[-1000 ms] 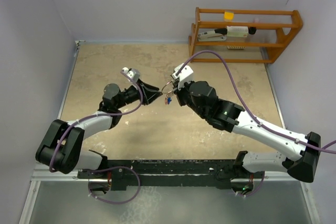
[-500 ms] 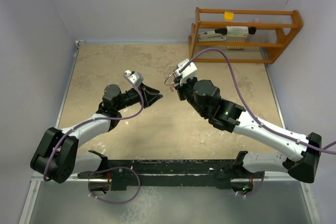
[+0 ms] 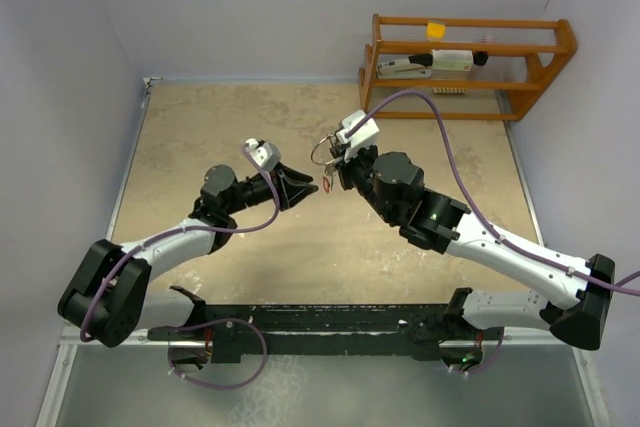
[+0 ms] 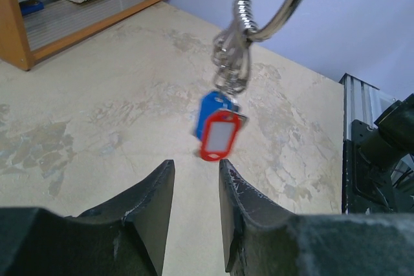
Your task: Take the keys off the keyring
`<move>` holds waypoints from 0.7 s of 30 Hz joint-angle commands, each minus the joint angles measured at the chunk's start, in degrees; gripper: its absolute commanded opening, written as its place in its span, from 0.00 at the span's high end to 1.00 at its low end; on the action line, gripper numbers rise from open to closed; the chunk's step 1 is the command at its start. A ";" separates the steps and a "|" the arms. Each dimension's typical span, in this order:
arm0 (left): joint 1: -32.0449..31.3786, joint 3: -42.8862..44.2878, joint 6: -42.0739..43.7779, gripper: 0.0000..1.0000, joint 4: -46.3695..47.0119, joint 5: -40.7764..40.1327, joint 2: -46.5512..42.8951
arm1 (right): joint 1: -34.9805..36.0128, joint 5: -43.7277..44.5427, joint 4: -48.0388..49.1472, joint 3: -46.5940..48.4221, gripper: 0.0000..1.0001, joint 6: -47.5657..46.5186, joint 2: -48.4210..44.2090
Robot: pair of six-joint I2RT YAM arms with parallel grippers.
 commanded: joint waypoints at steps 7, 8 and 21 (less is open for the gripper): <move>-2.32 -0.73 -1.37 0.67 12.43 3.56 2.73 | 0.26 -0.76 3.98 2.97 1.00 -0.13 -1.69; -2.53 -0.82 -1.44 0.66 12.78 3.98 3.01 | 0.25 -0.81 4.08 2.98 1.00 -0.12 -1.78; -3.53 -2.06 0.22 0.51 13.91 0.13 2.45 | 0.26 -3.16 3.63 2.37 1.00 1.05 -3.41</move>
